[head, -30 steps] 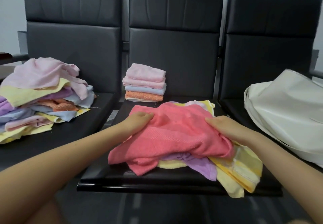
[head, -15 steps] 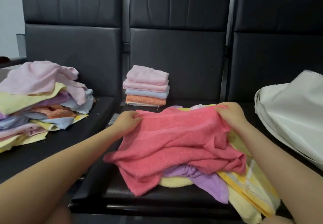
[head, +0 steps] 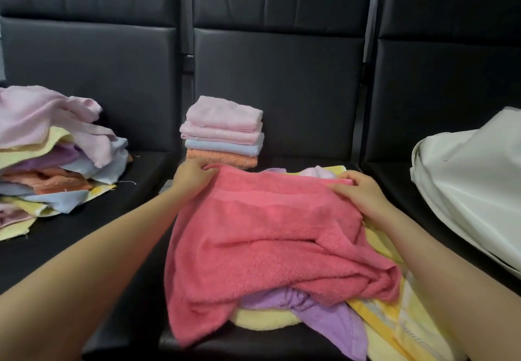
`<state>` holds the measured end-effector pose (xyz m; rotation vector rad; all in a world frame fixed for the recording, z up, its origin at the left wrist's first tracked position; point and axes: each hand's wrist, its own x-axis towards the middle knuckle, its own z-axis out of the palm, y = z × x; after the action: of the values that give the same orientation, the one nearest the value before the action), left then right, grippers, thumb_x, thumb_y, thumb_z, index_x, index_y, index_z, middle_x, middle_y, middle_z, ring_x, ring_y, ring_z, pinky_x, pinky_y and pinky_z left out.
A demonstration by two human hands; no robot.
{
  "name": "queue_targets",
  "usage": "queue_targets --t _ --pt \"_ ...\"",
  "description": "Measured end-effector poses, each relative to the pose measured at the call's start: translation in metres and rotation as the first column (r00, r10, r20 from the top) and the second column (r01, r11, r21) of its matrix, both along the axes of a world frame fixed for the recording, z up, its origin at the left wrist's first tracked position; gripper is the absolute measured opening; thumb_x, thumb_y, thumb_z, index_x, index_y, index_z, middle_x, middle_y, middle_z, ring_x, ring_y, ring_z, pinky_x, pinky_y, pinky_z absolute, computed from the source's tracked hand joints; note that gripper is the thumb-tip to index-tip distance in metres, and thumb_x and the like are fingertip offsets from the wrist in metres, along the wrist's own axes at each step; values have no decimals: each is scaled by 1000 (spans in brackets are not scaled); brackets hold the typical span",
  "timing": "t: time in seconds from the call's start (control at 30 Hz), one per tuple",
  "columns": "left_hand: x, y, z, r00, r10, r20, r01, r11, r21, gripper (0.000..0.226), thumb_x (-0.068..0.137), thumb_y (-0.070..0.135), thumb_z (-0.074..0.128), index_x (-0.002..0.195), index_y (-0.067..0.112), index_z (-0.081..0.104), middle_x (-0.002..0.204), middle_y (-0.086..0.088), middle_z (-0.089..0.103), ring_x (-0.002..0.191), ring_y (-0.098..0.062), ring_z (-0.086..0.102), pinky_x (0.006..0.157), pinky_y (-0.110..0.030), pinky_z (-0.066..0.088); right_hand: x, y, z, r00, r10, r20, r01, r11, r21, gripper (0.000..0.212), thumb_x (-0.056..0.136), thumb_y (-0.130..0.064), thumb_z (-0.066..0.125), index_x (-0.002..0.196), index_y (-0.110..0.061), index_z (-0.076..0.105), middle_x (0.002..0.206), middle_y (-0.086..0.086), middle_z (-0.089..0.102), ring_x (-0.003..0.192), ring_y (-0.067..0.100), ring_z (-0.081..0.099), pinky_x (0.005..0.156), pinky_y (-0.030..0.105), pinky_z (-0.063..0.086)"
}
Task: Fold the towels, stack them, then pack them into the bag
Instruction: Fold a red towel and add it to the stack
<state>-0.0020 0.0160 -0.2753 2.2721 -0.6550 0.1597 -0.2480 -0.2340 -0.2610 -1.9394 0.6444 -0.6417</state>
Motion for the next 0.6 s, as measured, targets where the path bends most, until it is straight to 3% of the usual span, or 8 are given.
queue_targets --t 0.07,0.2,0.33,0.4,0.47,0.53,0.6 --pt "6 -7 -8 1000 -23 20 22 998 62 17 91 26 63 93 13 73 88 -4 67 88 -23 59 70 -29 36 -1 -3 -2 999 1 34 -4 997 76 15 81 -13 75 89 -2 67 74 1 59 69 11 54 59 19 45" --pt "18 -14 -16 995 -98 1 96 977 188 12 90 33 64 82 25 67 95 -2 69 95 -24 60 75 -32 41 2 -11 -4 998 6 60 -15 988 154 11 81 -14 75 88 -7 70 79 0 65 77 13 60 69 24 48" --pt "22 -6 -11 972 -235 -17 234 952 196 10 90 28 66 90 19 70 92 1 66 93 -21 59 79 -31 42 5 -11 -3 991 -52 122 22 973 231 5 79 -21 76 79 -17 73 79 0 68 77 14 61 72 32 48" --pt "22 0 -8 965 -258 -40 261 944 204 10 90 30 67 84 21 66 86 4 64 90 -18 58 76 -30 40 5 -7 -2 989 -76 128 47 975 216 4 81 -20 74 81 -17 73 81 0 68 76 11 61 71 29 49" --pt "20 4 -5 960 -271 -73 281 934 220 18 89 33 67 75 26 60 81 9 61 86 -15 55 74 -29 37 5 0 0 981 -104 164 74 981 181 4 85 -16 70 84 -18 73 81 -4 68 71 4 61 63 18 49" --pt "19 8 -1 953 -283 -109 301 929 214 15 90 32 67 78 26 61 85 10 61 87 -13 55 77 -28 39 5 3 1 965 -143 222 103 978 179 7 88 -14 67 88 -18 73 83 -6 68 70 -1 61 58 11 47" --pt "18 14 1 939 -294 -177 315 943 108 6 89 28 68 87 23 66 92 6 64 89 -11 57 78 -26 42 4 6 2 957 -168 235 120 971 207 10 89 -16 66 96 -17 74 89 -4 69 76 3 61 61 13 48"
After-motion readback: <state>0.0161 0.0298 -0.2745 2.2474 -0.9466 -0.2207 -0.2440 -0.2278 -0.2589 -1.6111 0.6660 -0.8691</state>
